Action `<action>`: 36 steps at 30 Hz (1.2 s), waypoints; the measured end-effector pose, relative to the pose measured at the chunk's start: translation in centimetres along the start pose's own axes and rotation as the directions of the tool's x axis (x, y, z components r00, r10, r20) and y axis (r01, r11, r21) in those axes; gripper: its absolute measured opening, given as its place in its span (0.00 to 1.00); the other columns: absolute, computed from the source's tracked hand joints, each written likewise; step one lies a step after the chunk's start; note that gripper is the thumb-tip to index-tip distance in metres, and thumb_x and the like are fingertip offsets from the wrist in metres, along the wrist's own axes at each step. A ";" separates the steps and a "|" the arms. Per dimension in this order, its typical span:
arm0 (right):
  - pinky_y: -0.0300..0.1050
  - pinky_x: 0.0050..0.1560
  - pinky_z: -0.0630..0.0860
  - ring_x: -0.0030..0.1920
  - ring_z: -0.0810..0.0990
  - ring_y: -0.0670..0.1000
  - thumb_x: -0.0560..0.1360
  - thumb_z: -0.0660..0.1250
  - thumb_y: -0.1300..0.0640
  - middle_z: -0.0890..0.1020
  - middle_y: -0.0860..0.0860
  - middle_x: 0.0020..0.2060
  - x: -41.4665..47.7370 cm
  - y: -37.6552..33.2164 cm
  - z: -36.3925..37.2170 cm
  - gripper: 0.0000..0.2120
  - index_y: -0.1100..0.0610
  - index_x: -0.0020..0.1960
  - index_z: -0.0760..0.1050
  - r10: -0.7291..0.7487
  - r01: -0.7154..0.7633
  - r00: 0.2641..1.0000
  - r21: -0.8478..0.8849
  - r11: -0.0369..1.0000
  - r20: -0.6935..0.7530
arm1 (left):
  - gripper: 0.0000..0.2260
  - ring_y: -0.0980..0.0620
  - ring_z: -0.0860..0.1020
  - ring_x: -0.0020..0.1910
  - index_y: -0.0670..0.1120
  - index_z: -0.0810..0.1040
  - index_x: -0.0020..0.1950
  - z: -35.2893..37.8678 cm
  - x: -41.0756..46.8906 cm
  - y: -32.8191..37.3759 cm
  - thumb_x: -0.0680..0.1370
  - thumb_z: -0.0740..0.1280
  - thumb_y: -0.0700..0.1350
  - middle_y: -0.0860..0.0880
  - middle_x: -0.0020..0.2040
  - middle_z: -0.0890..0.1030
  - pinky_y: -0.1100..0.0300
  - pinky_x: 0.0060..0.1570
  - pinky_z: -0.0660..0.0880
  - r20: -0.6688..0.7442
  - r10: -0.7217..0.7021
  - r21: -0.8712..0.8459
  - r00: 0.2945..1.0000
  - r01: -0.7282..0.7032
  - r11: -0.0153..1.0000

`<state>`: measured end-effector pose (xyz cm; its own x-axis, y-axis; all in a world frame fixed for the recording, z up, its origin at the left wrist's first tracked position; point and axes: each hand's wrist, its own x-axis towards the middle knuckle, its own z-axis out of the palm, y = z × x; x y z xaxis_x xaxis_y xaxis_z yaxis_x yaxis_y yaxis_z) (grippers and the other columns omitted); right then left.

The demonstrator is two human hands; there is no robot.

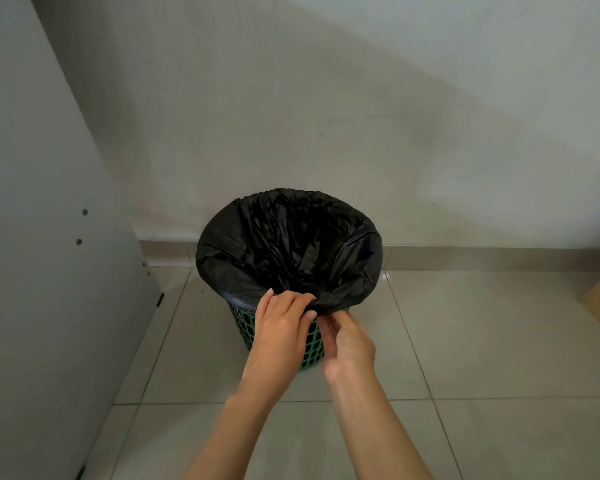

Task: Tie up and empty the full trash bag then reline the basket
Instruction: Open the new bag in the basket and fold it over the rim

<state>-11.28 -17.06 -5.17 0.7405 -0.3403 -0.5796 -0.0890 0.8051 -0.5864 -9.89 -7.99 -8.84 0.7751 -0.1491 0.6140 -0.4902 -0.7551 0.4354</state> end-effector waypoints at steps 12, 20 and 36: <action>0.43 0.45 0.78 0.38 0.80 0.53 0.71 0.67 0.73 0.81 0.61 0.40 -0.1 -1.3 0.7 0.04 0.68 0.44 0.77 0.127 -0.134 0.989 -0.108 0.985 -0.070 | 0.16 0.57 0.72 0.51 0.42 0.80 0.54 0.1 0.0 -0.2 0.78 0.56 0.47 0.50 0.48 0.81 0.56 0.66 0.59 -0.014 0.005 0.007 1.000 -0.005 1.000; 0.44 0.50 0.76 0.39 0.80 0.54 0.73 0.65 0.71 0.81 0.60 0.40 -0.4 -1.1 0.6 0.03 0.68 0.42 0.77 0.099 -0.106 0.993 -0.105 0.989 -0.069 | 0.16 0.57 0.72 0.51 0.42 0.80 0.54 0.3 0.0 -0.2 0.78 0.56 0.47 0.50 0.48 0.82 0.56 0.66 0.58 -0.025 0.014 0.013 1.000 -0.013 1.000; 0.43 0.49 0.74 0.40 0.76 0.51 0.77 0.65 0.56 0.78 0.55 0.40 -0.6 -1.6 2.9 0.09 0.61 0.44 0.73 0.266 -0.259 0.963 -0.124 0.958 0.041 | 0.15 0.57 0.71 0.49 0.42 0.81 0.51 0.7 0.1 -0.1 0.76 0.57 0.46 0.50 0.45 0.82 0.55 0.62 0.60 -0.104 -0.017 0.034 0.994 0.020 0.999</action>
<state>-9.66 -16.80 -2.27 0.7167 -0.0937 -0.6911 -0.3601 0.7989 -0.4817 -9.52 -8.38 -9.24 0.7374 -0.0690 0.6719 -0.4603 -0.7793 0.4252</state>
